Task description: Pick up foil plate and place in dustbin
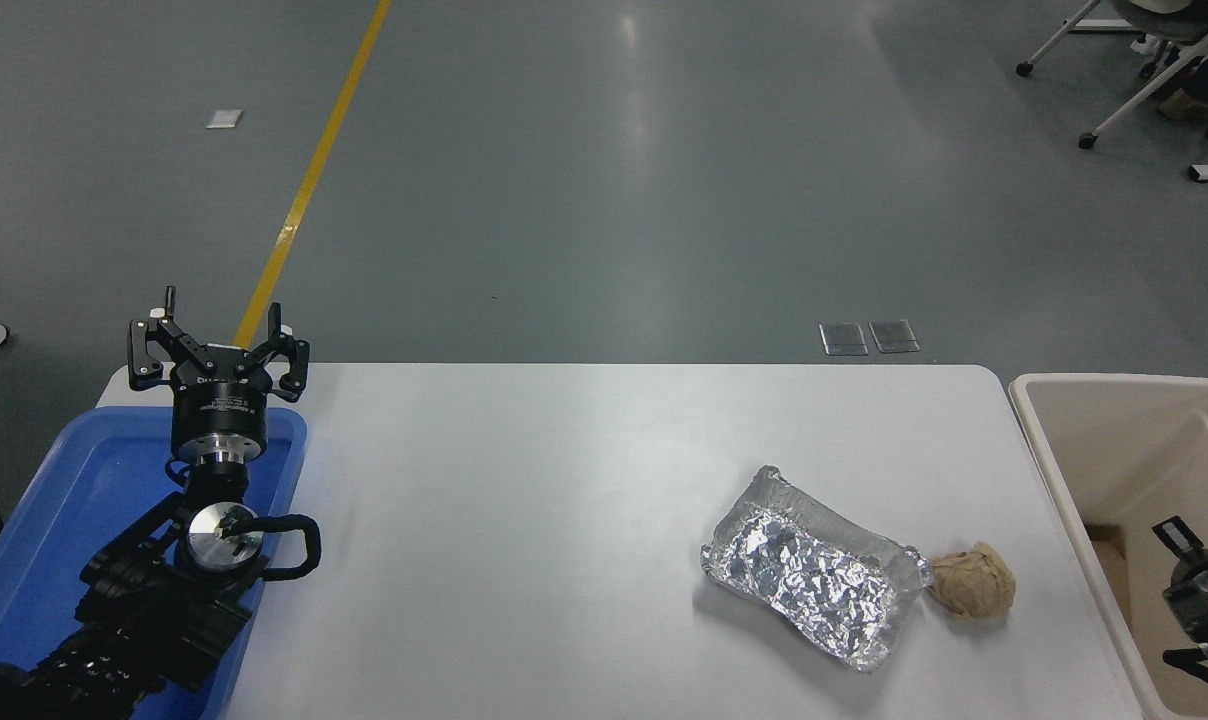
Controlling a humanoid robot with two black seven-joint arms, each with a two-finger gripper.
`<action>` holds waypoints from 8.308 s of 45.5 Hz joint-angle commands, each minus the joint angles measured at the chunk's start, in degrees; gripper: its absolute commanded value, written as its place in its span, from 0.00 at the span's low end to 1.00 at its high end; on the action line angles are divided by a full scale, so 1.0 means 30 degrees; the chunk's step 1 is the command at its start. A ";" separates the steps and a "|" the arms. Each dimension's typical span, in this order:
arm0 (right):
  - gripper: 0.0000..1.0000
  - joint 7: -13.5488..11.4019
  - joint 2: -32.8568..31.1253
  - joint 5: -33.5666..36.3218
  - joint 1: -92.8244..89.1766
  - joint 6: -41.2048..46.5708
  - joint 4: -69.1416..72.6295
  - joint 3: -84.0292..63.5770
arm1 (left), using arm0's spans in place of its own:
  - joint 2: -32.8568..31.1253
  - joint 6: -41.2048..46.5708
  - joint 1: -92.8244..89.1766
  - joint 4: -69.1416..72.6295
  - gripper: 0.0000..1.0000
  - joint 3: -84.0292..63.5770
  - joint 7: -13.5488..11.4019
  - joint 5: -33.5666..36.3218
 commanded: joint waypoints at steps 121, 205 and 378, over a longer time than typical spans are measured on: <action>1.00 -0.1670 -0.6839 -0.2429 3.4025 1.1144 3.2000 -1.5401 | 0.0001 -0.0001 0.0030 0.0000 0.99 0.0001 0.0088 0.0029; 0.19 -0.1524 -0.2503 0.2348 1.0789 -0.1633 2.3532 -0.4503 | 0.0001 -0.0001 0.0001 0.0000 0.99 0.0001 0.0088 0.0029; 1.00 -0.2960 -0.5369 0.1234 0.4223 -0.0871 0.9579 0.0536 | 0.0001 -0.0001 0.0000 0.0029 0.99 0.0001 0.0059 0.0000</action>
